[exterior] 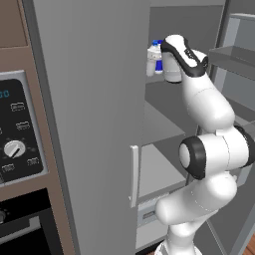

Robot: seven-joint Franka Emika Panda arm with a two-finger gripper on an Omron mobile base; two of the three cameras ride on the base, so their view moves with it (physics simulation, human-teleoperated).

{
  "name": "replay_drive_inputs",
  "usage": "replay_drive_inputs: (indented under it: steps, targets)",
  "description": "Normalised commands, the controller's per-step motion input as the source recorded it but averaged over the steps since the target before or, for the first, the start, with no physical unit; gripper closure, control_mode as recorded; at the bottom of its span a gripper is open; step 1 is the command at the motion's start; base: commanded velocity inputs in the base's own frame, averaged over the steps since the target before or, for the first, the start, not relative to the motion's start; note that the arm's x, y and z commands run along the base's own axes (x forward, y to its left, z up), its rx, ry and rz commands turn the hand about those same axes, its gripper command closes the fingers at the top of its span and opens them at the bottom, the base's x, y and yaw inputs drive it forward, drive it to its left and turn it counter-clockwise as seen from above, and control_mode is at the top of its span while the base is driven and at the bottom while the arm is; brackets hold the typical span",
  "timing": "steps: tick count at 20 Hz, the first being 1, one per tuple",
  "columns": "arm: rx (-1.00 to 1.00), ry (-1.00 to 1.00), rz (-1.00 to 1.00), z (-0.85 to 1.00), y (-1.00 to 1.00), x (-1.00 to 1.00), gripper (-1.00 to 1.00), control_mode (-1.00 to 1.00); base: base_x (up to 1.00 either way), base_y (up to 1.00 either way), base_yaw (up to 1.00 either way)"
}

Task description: Take the bottled waters from the counter and place them in the freezer to freeze. Close the freezer door after placing the bottles.

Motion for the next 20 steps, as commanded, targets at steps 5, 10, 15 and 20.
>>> replay_drive_inputs:
  steps: [5, 10, 15, 20]
  targets:
    - [0.00, 0.10, 0.00, -0.28, 0.07, 0.15, 1.00, -1.00, 0.00, 0.00, 0.00]
    - [0.00, 0.01, 0.00, -0.29, 0.01, 0.00, 1.00, -1.00, 0.00, 0.00, 0.00]
    - [0.00, 0.00, 0.00, 0.00, 0.00, 0.00, -1.00, -1.00, 0.00, 0.00, 0.00]
    - [0.00, 0.00, 0.00, 0.00, 0.00, 0.00, -1.00, -1.00, 0.00, 0.00, 0.00]
